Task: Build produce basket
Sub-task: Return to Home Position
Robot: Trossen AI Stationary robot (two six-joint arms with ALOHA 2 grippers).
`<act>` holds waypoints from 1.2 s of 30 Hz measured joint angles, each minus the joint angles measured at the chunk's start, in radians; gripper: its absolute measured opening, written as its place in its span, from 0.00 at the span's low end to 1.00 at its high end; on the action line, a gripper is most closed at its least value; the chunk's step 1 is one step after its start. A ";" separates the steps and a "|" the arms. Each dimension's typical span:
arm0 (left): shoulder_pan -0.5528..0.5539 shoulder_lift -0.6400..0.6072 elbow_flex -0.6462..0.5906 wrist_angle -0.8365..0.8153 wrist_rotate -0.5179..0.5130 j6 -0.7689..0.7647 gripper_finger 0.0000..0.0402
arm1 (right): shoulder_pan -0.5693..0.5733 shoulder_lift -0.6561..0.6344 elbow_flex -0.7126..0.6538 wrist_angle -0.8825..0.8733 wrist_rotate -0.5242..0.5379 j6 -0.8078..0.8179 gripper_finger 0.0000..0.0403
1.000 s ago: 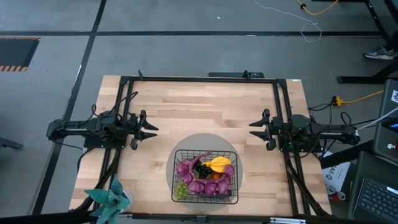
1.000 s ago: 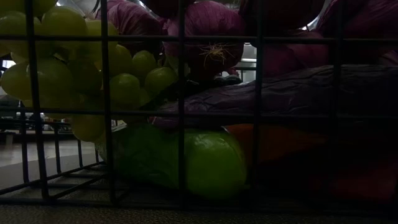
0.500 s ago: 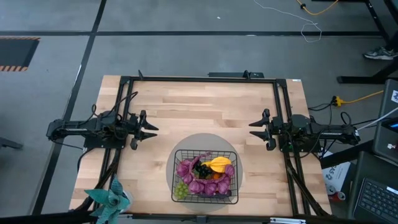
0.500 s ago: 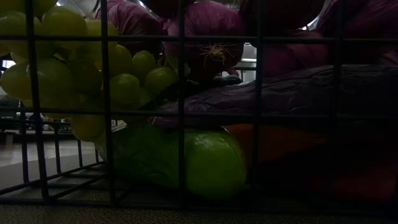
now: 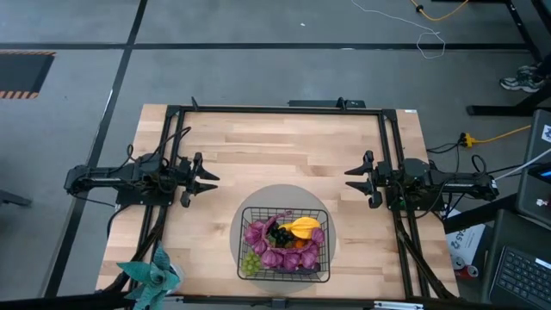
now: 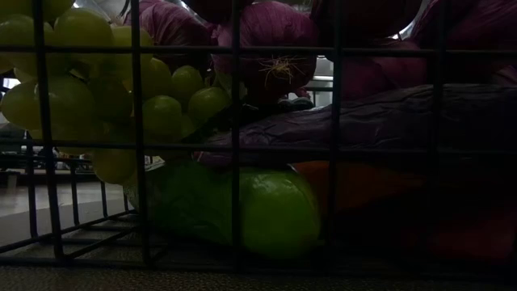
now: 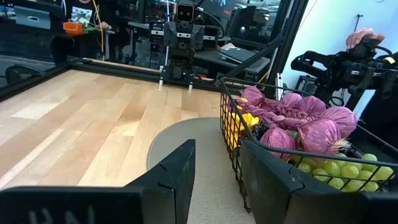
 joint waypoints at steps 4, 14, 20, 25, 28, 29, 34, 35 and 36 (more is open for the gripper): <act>0.000 0.000 0.000 0.000 0.000 0.000 0.30 | 0.000 0.000 0.000 0.012 0.000 0.000 0.41; 0.000 0.000 0.000 0.000 0.000 0.000 0.30 | 0.000 0.000 0.001 0.019 0.000 0.000 0.41; 0.000 0.000 0.000 0.000 0.000 0.000 0.30 | 0.000 0.000 0.001 0.017 0.000 0.000 0.41; 0.000 0.000 0.000 0.000 0.000 0.000 0.30 | 0.000 0.000 0.001 0.016 0.000 0.000 0.41; 0.000 0.000 0.000 0.000 0.000 0.000 0.30 | 0.000 0.000 0.001 0.016 0.000 0.000 0.41; 0.000 0.000 0.000 0.000 0.000 0.000 0.30 | 0.000 0.000 0.001 0.016 0.000 0.000 0.41; 0.000 0.000 0.000 0.000 0.000 0.000 0.30 | 0.000 0.000 0.001 0.016 0.000 0.000 0.41; 0.000 0.000 0.000 0.000 0.000 0.000 0.30 | 0.000 0.000 0.001 0.016 0.000 0.000 0.41; 0.000 0.000 0.000 0.000 0.000 0.000 0.30 | 0.000 0.000 0.001 0.016 0.000 0.000 0.41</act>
